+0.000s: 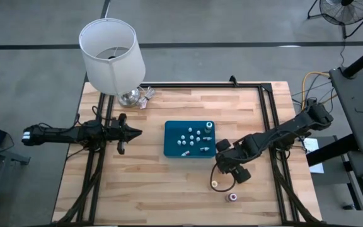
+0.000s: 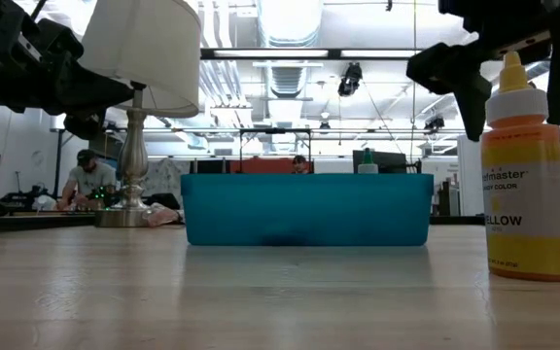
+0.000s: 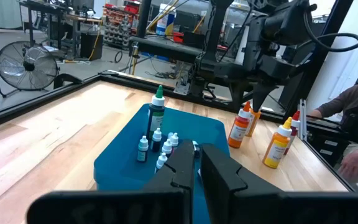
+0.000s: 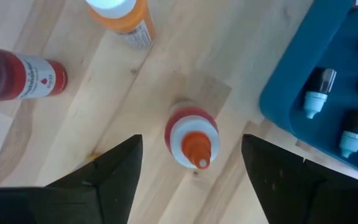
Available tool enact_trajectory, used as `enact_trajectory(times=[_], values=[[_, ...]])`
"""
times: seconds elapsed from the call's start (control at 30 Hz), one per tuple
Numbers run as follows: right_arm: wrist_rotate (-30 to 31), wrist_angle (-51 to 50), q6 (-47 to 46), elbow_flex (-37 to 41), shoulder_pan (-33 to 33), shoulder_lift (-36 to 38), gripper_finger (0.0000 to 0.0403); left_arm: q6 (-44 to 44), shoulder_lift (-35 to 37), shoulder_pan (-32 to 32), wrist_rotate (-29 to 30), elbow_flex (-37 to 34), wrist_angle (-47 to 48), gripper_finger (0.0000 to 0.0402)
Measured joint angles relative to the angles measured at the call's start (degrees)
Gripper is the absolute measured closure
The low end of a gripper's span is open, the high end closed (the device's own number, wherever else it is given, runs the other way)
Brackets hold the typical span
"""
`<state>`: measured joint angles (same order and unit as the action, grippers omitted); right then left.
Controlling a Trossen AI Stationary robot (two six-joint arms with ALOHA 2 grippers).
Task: Pick & Place food coloring
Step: Put the large orange food coloring bottle into the blue bin
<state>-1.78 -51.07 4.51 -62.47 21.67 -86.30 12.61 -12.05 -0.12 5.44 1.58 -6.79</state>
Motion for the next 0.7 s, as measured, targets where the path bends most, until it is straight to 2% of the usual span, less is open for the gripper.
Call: enact_trajectory(times=[0.43, 0.7], values=[[-0.4, 4.3, 0.2, 2.6, -0.3, 0.0, 0.0145, 0.0, 0.0, 0.0, 0.0, 0.0, 0.0, 0.0400], [-2.2, 4.9, 0.9, 3.4, -0.3, 0.0, 0.0198, 0.0, 0.0, 0.0, 0.0, 0.0, 0.0, 0.0400]])
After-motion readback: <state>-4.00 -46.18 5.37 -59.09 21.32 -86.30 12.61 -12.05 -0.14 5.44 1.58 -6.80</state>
